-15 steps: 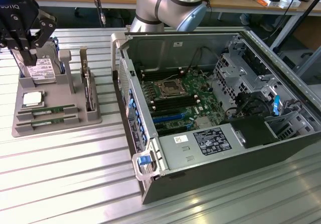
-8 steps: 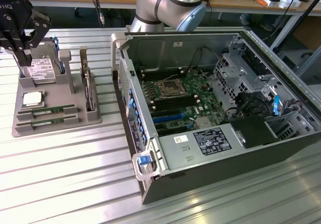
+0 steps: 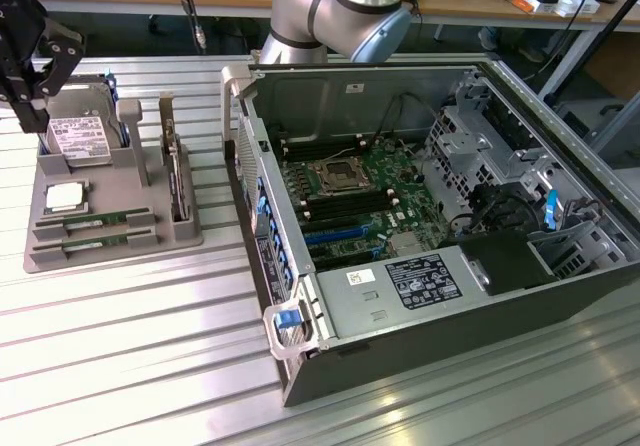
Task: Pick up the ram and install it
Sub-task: 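Reach for the ram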
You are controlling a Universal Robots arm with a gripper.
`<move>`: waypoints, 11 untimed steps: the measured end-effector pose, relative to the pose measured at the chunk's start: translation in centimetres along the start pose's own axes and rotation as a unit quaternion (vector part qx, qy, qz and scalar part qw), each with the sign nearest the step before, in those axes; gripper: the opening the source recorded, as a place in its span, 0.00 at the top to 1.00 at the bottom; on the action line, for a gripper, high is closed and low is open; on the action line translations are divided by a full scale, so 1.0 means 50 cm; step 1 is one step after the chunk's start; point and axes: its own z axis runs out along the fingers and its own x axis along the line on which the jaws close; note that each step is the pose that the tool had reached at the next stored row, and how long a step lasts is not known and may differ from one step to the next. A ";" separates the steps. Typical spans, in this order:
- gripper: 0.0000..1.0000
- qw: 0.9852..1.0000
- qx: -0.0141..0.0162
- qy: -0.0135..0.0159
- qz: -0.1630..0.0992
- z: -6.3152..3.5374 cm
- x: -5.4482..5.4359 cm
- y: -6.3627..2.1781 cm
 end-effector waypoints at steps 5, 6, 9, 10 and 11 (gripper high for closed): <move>0.90 1.000 0.000 0.000 0.000 0.000 0.019 -0.001; 0.90 1.000 0.000 0.000 0.000 0.000 0.023 -0.002; 0.90 1.000 0.000 0.000 0.000 0.000 0.031 -0.002; 0.90 1.000 0.000 0.000 0.000 0.000 0.037 -0.003; 0.90 1.000 0.000 0.000 0.000 0.000 0.044 -0.003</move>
